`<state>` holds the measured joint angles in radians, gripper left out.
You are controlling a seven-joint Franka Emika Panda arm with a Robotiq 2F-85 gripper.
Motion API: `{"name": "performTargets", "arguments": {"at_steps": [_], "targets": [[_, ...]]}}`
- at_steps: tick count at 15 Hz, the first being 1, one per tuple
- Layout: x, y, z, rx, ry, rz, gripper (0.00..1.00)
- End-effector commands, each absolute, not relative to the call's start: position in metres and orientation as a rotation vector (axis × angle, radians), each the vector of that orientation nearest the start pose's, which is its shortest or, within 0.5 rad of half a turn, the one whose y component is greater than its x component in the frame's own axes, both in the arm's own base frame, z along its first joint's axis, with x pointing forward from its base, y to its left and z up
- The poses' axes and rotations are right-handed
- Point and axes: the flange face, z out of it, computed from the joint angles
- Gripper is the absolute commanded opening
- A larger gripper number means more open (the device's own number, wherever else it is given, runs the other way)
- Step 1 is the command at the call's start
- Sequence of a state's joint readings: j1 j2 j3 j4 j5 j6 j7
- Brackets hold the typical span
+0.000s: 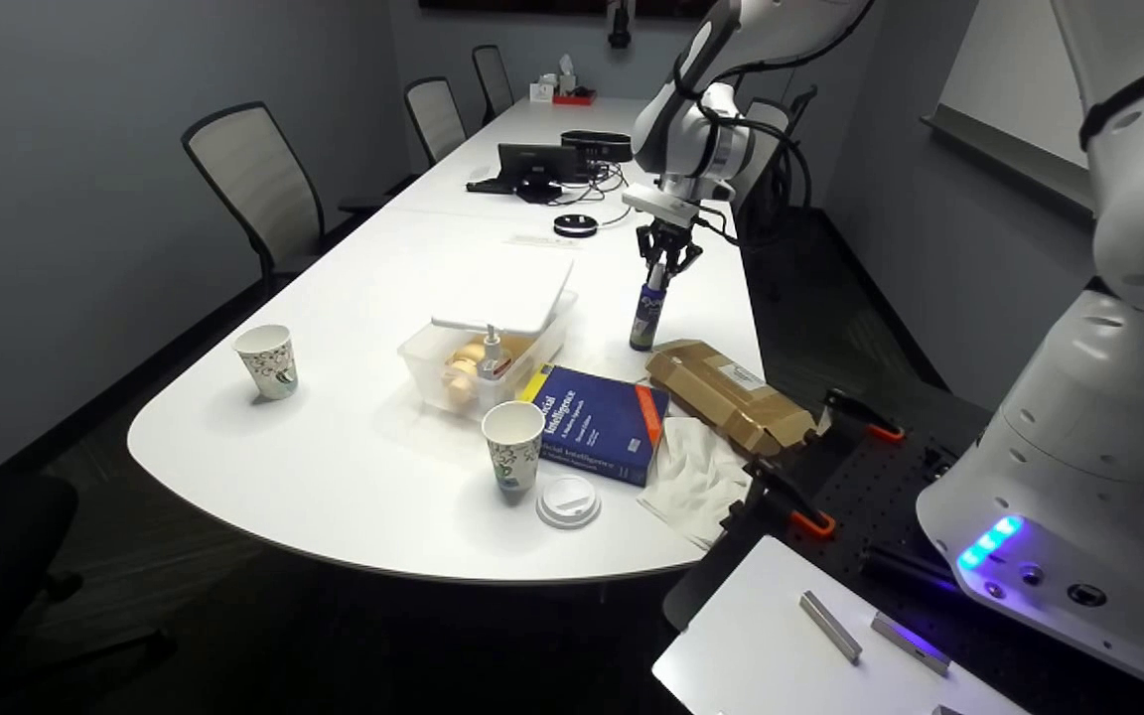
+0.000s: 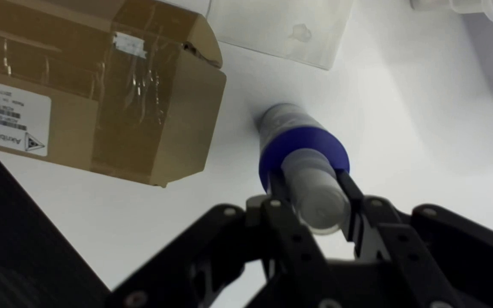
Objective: Move the spray bottle and place it to the right of the book next to the box
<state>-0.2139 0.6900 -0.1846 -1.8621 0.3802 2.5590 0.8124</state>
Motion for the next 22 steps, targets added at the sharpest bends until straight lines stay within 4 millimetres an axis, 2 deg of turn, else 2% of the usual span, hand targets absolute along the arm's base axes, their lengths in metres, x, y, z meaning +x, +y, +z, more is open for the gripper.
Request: {"name": "performTargets", "arguments": {"at_steps": [1, 6, 7, 10, 12, 16, 19, 22], "targets": [[0.595, -0.245, 0.158, -2.213, 2.066, -0.017, 0.62], [0.602, -0.234, 0.18, -2.192, 2.075, 0.033, 0.98], [0.603, -0.23, 0.189, -2.192, 2.072, 0.033, 1.0], [0.604, -0.206, 0.224, -2.208, 2.081, 0.008, 1.0], [0.604, -0.182, 0.253, -2.239, 2.097, -0.016, 1.0], [0.6, -0.115, 0.309, -2.37, 2.06, -0.01, 1.0], [0.597, -0.068, 0.339, -2.45, 1.999, -0.006, 1.0], [0.594, -0.033, 0.354, -2.499, 1.921, -0.012, 1.0]]}}
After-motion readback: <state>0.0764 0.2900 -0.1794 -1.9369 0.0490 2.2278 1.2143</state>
